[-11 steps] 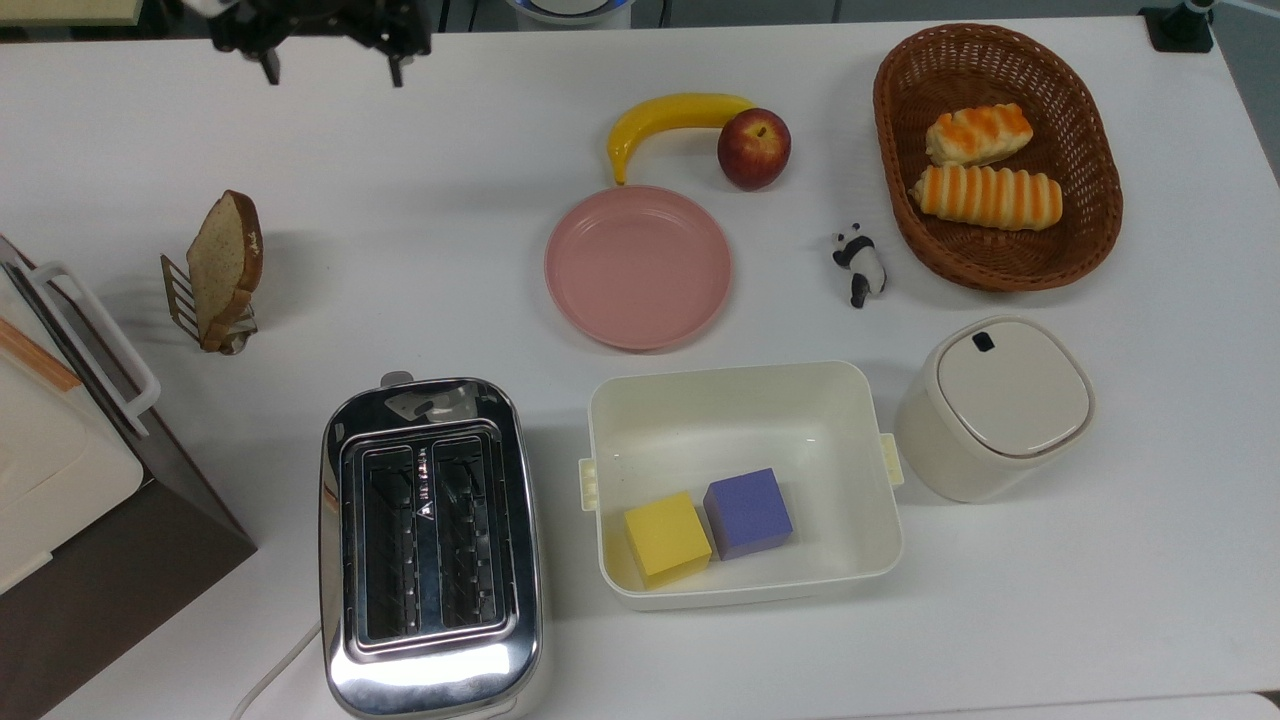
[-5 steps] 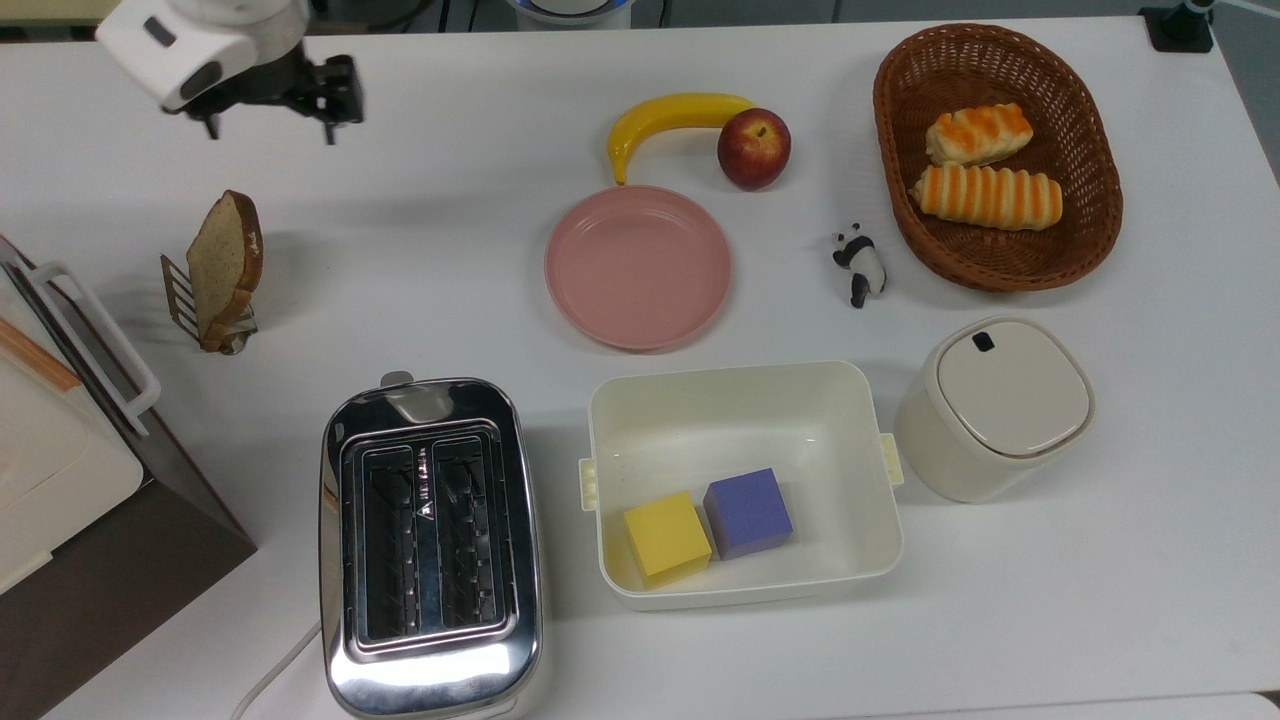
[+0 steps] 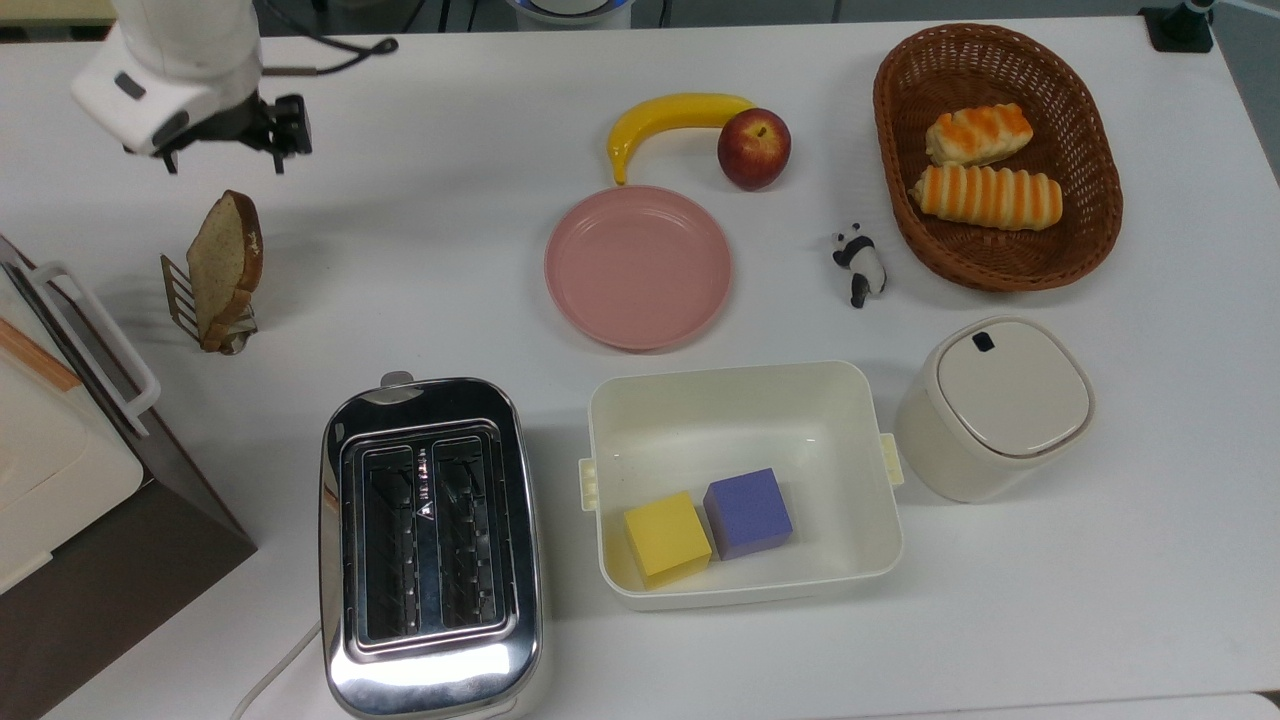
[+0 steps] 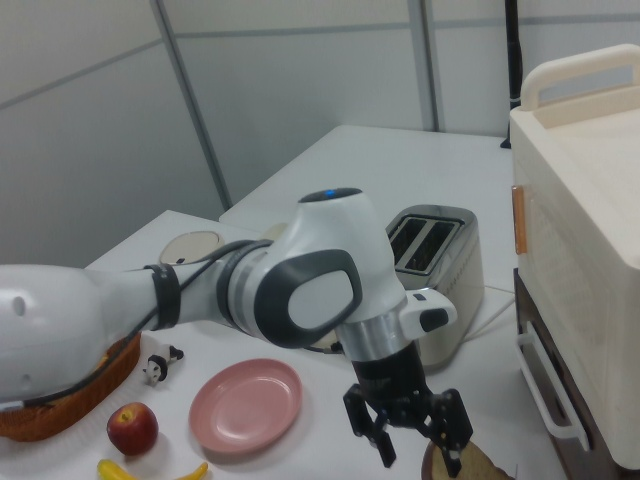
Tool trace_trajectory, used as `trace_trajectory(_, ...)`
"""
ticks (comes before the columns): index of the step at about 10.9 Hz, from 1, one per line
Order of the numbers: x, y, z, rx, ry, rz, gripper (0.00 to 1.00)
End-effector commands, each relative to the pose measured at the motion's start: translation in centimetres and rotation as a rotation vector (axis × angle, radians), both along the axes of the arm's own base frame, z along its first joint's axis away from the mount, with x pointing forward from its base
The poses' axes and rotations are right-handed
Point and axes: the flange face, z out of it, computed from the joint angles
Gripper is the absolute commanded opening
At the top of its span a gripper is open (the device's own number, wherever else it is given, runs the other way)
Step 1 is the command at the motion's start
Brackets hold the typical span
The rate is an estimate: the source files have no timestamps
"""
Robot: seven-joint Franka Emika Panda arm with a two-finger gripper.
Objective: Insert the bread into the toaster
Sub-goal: 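Lower the open gripper over the bread slice in the rack, then close the gripper on the bread slice's crust edge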
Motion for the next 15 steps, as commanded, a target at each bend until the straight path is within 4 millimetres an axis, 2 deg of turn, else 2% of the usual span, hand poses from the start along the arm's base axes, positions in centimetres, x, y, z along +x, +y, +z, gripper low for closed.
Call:
trace_trajectory(1, 0.8, 0.1, -2.1, -0.010, -0.006, 0.047, 0.74)
trace_trajectory(3, 0.8, 0.0, -2.1, -0.015, -0.004, 0.050, 0.42)
trace_trajectory(6, 0.8, -0.2, -1.9, -0.021, 0.014, 0.102, 0.22)
trace_trajectory(9, 0.7, -1.9, -0.4, -0.027, -0.003, 0.112, 0.00)
trace_trajectory(10, 0.7, -2.2, 0.0, -0.030, -0.010, 0.109, 0.00)
trace_trajectory(13, 2.0, -2.7, 4.9, -0.055, -0.104, 0.087, 0.00)
trace_trajectory(15, 3.0, -1.4, 7.8, -0.024, -0.179, 0.081, 0.00)
